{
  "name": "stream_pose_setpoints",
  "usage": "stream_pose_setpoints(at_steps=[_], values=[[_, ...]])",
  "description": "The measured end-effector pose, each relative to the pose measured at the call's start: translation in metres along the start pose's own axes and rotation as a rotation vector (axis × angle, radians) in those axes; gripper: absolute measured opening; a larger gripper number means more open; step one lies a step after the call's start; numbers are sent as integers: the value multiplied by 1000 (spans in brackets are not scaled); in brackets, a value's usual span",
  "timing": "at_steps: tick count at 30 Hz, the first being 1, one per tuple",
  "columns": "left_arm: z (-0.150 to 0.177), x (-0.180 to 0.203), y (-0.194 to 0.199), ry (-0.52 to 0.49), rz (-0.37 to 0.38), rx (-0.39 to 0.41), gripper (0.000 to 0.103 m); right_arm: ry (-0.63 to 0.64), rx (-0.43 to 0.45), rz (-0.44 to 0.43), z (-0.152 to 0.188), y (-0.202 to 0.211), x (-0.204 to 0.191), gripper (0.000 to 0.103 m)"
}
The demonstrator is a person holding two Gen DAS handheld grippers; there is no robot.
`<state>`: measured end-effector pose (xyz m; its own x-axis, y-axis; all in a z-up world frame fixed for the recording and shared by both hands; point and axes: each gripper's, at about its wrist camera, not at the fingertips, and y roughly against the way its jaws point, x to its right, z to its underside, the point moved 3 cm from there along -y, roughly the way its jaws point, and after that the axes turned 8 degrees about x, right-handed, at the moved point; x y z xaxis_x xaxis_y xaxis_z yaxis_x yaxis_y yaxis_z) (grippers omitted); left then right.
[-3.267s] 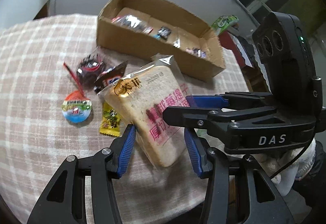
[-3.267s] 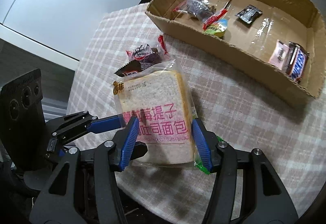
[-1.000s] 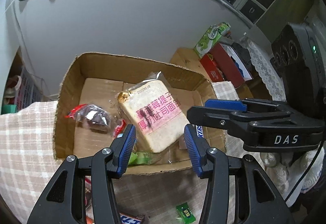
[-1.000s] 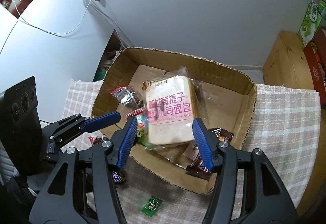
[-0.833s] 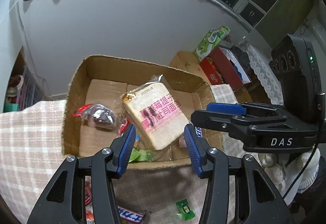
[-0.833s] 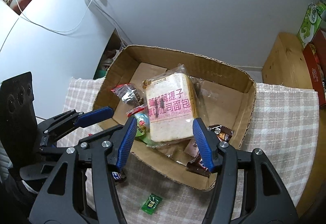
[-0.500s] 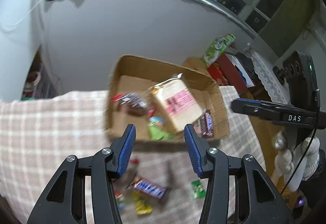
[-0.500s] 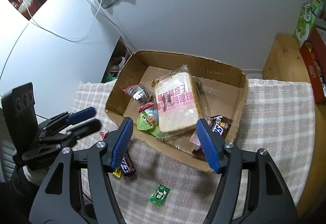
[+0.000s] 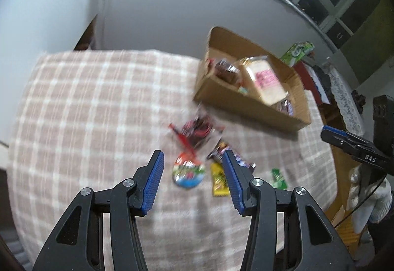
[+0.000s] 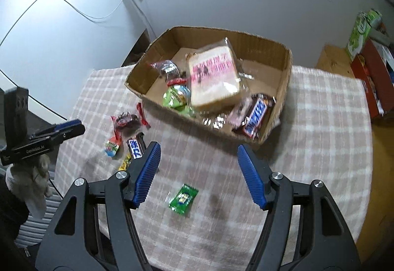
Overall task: Organize snacks
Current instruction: 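Move the right tool to the green candy while the left tool approaches the round jelly cup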
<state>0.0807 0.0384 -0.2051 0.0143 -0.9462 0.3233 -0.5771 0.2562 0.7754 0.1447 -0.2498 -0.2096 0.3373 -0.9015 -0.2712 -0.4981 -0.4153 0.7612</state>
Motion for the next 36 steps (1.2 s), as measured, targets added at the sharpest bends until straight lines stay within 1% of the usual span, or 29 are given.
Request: stream_pose_setpoints(at_steps=[1, 2, 4, 7, 9, 12, 15, 17, 18, 20, 21, 24, 26, 31, 34, 36], values=[[5, -1, -1, -4, -7, -5, 47, -7, 3, 10, 5, 1, 1, 70], [9, -2, -2, -10, -16, -9, 47, -14, 4, 18, 10, 1, 2, 75], [18, -3, -5, -20, -28, -20, 47, -27, -8, 47, 21, -1, 4, 79], [25, -3, -9, -35, -46, -25, 47, -25, -60, 94, 37, -7, 3, 79], [30, -1, -12, -40, -45, -31, 47, -20, -92, 114, 47, -13, 0, 79], [36, 3, -17, -62, -49, -40, 47, -28, -157, 120, 59, -28, -6, 79], [39, 3, -20, -64, -45, -44, 47, -66, -197, 96, 65, -38, -10, 79], [40, 3, -23, -66, -49, -46, 47, -89, -219, 97, 68, -44, -11, 79], [41, 2, -25, -63, -49, -47, 47, -102, -228, 98, 69, -46, -10, 79], [42, 2, -25, -66, -50, -48, 47, -135, -245, 87, 71, -51, -10, 74], [42, 2, -26, -70, -51, -49, 47, -142, -256, 90, 72, -53, -10, 73], [41, 2, -28, -81, -52, -49, 47, -130, -277, 111, 74, -59, -11, 70], [40, 3, -32, -90, -54, -52, 47, -131, -288, 109, 76, -61, -12, 68], [40, 10, -41, -152, -60, -67, 47, -132, -297, 110, 77, -65, -15, 67], [41, 13, -48, -197, -85, -66, 47, -114, -300, 121, 76, -69, -18, 63], [41, 14, -52, -211, -97, -67, 47, -108, -300, 123, 75, -70, -18, 62]])
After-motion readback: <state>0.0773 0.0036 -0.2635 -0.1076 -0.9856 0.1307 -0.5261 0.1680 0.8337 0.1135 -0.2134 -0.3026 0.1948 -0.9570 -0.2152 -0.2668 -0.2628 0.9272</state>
